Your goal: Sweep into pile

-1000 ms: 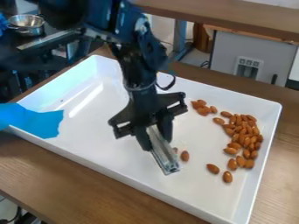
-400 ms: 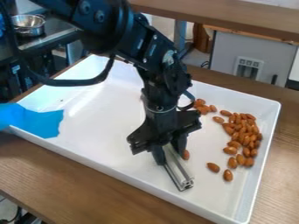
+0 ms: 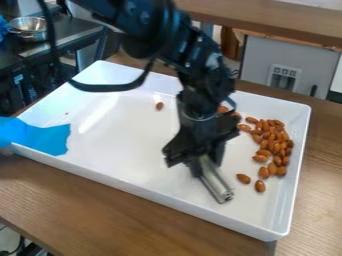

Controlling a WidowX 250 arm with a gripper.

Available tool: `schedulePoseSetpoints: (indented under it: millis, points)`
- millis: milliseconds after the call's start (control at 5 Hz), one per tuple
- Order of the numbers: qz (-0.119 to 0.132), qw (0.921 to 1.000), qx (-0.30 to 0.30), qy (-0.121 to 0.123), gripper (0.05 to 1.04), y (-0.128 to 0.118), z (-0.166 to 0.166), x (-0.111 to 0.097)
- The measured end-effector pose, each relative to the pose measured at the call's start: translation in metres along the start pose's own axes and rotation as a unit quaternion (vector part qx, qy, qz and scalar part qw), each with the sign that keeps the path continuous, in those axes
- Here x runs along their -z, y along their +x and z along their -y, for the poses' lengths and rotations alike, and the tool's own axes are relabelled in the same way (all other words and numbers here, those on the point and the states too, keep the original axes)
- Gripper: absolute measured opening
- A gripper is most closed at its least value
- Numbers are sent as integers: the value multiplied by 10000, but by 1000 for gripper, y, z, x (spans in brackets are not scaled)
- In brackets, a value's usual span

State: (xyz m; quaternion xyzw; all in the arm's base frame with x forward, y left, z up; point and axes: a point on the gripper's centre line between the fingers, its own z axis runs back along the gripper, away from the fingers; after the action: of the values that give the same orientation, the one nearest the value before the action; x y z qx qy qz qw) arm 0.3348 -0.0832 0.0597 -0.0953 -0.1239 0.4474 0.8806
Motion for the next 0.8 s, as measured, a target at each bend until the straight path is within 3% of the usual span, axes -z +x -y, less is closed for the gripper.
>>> schedulePoseSetpoints:
  millis: [600, 800]
  points:
    - [-85, 9993, -337, -103, 380, -1, 38, 1]
    - [-16, 9987, -453, -232, 380, 14, 54, -5]
